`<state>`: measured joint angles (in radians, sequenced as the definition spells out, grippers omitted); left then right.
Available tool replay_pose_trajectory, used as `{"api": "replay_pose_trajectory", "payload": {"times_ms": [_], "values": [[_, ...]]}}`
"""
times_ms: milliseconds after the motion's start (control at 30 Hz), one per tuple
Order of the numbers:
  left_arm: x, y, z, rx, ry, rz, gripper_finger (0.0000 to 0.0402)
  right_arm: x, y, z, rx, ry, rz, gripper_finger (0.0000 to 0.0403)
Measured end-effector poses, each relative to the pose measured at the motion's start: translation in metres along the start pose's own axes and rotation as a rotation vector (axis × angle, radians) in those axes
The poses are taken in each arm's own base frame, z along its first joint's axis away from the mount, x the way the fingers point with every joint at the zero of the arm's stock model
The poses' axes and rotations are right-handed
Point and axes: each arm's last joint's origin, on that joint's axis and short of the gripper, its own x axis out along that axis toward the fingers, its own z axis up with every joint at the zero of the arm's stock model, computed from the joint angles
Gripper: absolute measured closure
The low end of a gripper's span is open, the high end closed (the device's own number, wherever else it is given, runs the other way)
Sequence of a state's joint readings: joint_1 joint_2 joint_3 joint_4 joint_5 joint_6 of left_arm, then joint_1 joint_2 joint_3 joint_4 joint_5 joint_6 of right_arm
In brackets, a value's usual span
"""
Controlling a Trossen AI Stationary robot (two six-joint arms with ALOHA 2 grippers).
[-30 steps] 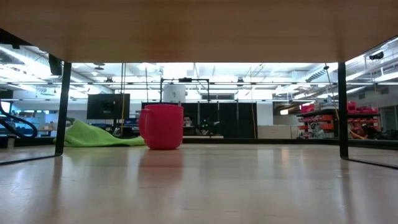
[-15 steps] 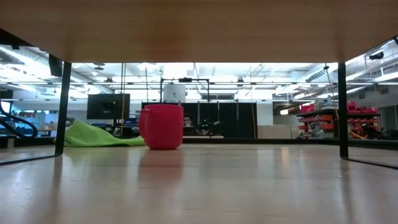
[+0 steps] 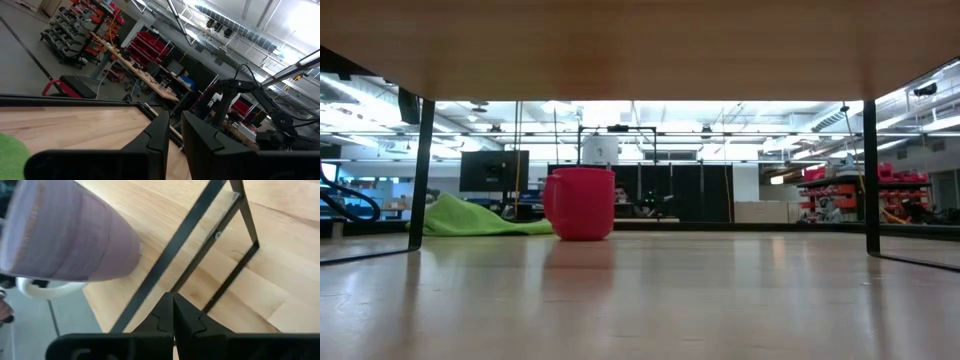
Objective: Stack small to large cups/mugs on shelf
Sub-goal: Adjust the shelf
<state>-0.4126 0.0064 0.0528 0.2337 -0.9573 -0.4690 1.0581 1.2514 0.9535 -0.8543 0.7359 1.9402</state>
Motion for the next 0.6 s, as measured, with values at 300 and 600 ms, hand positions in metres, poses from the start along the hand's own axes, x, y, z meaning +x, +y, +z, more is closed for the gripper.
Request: {"api": "replay_pose_trajectory", "payload": {"times_ms": [300,600], "values": [[0.0,0.0,0.0,0.002,0.001,0.001,0.0347,0.009,0.006,0.008,-0.041,0.027,-0.009,0.04],[0.0,0.001,-0.002,0.002,0.011,0.007,0.0351,0.016,0.011,0.014,-0.079,0.04,-0.009,0.04]]}}
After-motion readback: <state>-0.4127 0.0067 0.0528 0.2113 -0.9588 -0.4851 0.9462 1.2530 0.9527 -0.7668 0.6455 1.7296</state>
